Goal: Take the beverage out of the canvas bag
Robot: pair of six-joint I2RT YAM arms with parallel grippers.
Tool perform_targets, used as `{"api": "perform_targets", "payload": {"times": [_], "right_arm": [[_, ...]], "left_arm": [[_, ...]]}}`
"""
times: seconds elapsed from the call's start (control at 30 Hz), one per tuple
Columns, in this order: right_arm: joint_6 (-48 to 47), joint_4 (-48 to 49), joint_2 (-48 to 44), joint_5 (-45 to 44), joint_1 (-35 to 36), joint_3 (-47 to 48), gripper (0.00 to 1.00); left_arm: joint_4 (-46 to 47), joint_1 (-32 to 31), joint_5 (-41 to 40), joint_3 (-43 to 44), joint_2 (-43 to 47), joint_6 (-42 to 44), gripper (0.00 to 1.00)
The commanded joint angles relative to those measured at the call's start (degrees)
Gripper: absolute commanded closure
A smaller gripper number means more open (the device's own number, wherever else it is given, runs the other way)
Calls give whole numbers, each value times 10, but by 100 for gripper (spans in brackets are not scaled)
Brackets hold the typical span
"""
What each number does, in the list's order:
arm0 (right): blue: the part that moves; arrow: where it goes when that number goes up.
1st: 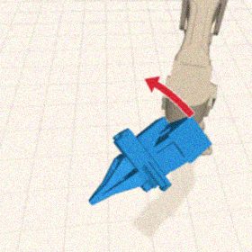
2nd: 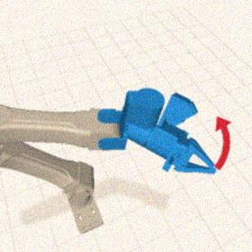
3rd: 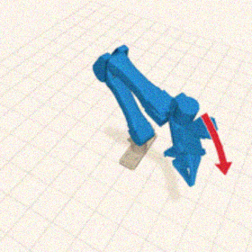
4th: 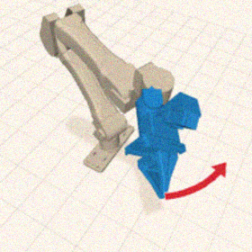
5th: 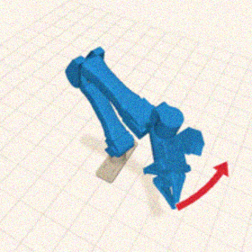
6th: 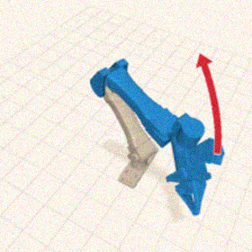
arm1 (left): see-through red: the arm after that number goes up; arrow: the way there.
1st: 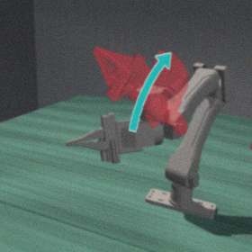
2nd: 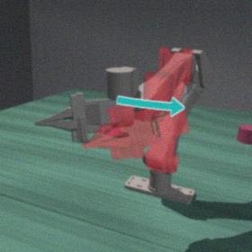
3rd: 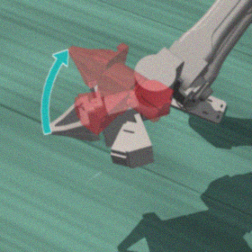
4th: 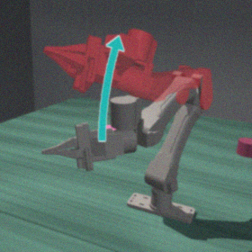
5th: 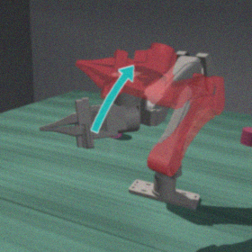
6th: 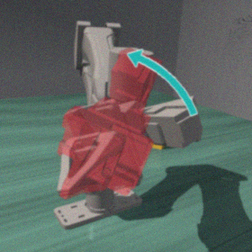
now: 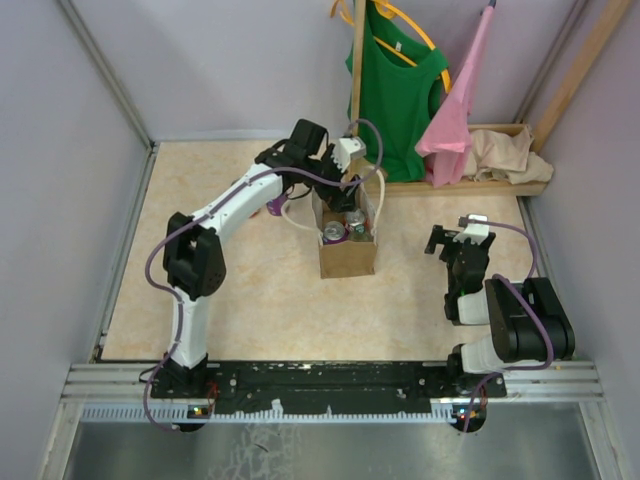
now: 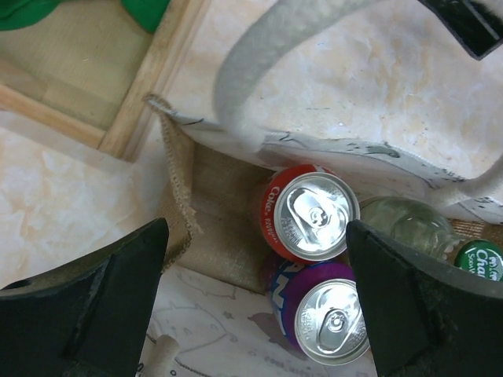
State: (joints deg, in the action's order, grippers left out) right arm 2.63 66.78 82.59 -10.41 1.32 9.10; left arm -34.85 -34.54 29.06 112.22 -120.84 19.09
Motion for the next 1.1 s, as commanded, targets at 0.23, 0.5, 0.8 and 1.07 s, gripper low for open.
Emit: {"api": "perform_targets", "payload": {"times": [0.23, 0.5, 0.8, 1.07], "right_arm": [[1, 29, 0, -2, -1, 12, 1], [0, 29, 0, -2, -1, 12, 1], [1, 29, 1, -2, -1, 12, 1], [0, 29, 0, -2, -1, 12, 1]], "left_arm": [[22, 3, -67, 74, 37, -10, 1], [47, -1, -11, -20, 110, -41, 6], [44, -31, 11, -76, 128, -53, 9], [46, -32, -9, -78, 83, -73, 8]]}}
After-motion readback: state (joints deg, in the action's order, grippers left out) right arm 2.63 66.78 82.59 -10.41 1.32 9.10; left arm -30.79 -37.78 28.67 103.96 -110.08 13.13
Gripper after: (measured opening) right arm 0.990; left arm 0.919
